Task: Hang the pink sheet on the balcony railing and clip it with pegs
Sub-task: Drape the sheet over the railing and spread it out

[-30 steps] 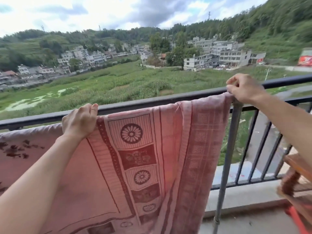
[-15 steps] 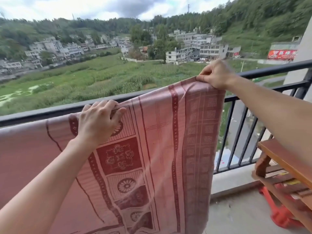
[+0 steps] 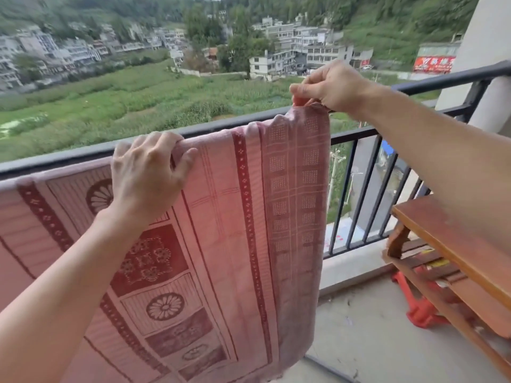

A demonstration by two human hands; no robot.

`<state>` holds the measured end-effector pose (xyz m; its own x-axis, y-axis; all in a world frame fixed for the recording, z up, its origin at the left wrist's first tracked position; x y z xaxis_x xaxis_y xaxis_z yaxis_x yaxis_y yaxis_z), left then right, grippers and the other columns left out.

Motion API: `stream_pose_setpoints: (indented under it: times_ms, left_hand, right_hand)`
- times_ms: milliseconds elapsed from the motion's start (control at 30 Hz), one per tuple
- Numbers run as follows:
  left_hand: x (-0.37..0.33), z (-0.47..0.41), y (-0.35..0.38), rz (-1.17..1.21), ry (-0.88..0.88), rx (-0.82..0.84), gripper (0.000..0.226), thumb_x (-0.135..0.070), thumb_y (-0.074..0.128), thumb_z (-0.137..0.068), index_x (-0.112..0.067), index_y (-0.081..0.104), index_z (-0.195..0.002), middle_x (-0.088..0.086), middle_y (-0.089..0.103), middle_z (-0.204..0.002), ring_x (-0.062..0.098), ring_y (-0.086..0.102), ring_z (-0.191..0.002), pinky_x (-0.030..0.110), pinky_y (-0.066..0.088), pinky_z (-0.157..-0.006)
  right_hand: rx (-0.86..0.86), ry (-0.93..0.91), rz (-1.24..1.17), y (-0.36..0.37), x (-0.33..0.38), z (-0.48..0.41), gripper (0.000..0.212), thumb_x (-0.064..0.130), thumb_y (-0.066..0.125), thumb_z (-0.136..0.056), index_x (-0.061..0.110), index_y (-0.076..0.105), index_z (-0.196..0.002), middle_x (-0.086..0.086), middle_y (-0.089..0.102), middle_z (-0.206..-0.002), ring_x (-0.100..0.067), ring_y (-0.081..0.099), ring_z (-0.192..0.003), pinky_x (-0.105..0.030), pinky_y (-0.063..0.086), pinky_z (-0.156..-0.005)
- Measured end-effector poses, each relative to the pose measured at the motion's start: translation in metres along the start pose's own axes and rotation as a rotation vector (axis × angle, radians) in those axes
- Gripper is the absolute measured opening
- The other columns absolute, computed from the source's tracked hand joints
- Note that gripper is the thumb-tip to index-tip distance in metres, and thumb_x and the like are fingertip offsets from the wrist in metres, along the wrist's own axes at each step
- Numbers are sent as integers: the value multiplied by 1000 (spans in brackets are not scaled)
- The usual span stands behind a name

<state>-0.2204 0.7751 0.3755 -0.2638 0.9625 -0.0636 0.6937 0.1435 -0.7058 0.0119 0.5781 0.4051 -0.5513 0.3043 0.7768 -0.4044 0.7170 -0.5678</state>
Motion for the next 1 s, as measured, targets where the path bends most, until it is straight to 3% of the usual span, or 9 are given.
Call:
stream_pose_setpoints:
  times_ms: [167, 233, 400, 500, 600, 667, 800, 867, 1000]
  left_hand:
    - [-21, 16, -22, 72, -61, -142, 21, -27, 63, -90, -9, 64, -101, 10, 60, -108, 29, 52, -103, 40, 34, -90]
    - [-60, 19, -23, 64, -24, -193, 19, -28, 66, -88, -9, 65, -89, 7, 61, -101, 25, 53, -98, 34, 32, -87]
    - [-125, 15, 5, -39, -95, -215, 45, -60, 66, -79, -15, 64, -77, 0, 64, -92, 20, 56, -91, 35, 42, -81]
    - [-121, 23, 30, -164, -238, -63, 58, -71, 63, -74, -14, 65, -85, -1, 67, -89, 21, 60, -86, 35, 46, -68]
    - [-77, 54, 37, -68, -369, -3, 26, -40, 64, -87, -15, 68, -89, -2, 70, -89, 22, 65, -83, 30, 41, -65]
    - [-59, 67, 32, 95, -462, -53, 14, -24, 60, -89, -15, 70, -86, -4, 71, -83, 19, 66, -77, 33, 50, -66]
    - [-74, 61, 14, 51, -496, -77, 38, -55, 67, -80, -17, 66, -88, -8, 65, -86, 12, 62, -76, 32, 50, -70]
    - [-80, 57, 14, -38, -495, -79, 31, -46, 68, -84, -15, 66, -87, -4, 64, -88, 18, 63, -77, 35, 50, -68]
    - [-38, 71, 2, 226, -629, -134, 15, -19, 63, -90, -11, 64, -78, -2, 64, -70, 14, 59, -62, 31, 49, -59]
  right_hand:
    - [452, 184, -239, 33, -54, -1, 33, 21, 49, -99, -2, 63, -118, -5, 69, -101, -20, 66, -92, -46, 51, -97]
    - [581, 177, -338, 54, -62, 0, 32, 25, 51, -97, 5, 67, -117, -3, 70, -102, -20, 68, -93, -42, 54, -93]
    - [543, 4, -393, 100, -33, -11, 26, 30, 55, -94, 11, 69, -82, 4, 71, -74, -11, 66, -70, -29, 51, -71]
    - [448, -89, -470, 112, -8, -20, 36, 29, 50, -100, 3, 66, -81, -3, 68, -71, -15, 62, -65, -31, 55, -67]
    - [465, -141, -517, 143, 20, -8, 45, 28, 50, -101, -15, 62, -102, -11, 66, -80, -21, 60, -69, -36, 55, -69]
    - [526, -144, -566, 157, 25, 0, 38, 26, 51, -100, -9, 65, -93, -9, 64, -74, -17, 59, -61, -32, 53, -62]
    - [618, -141, -684, 175, 38, 7, 27, 23, 57, -97, 4, 66, -79, -6, 65, -69, -15, 58, -57, -27, 53, -57]
    - [665, -150, -699, 181, 44, 9, 25, 23, 60, -95, 3, 66, -81, -4, 67, -69, -14, 59, -57, -25, 53, -55]
    - [697, -98, -784, 193, 42, 4, 23, 22, 59, -95, 3, 66, -84, -4, 69, -69, -14, 64, -60, -28, 56, -61]
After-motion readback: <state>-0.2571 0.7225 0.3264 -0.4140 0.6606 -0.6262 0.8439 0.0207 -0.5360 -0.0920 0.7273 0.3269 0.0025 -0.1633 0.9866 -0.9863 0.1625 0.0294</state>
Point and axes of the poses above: each hand's wrist, its own z-axis away from the middle knuckle, its own y-axis out of the palm, x = y × z, the point moved 10 cm from there along -z, towards the middle knuckle
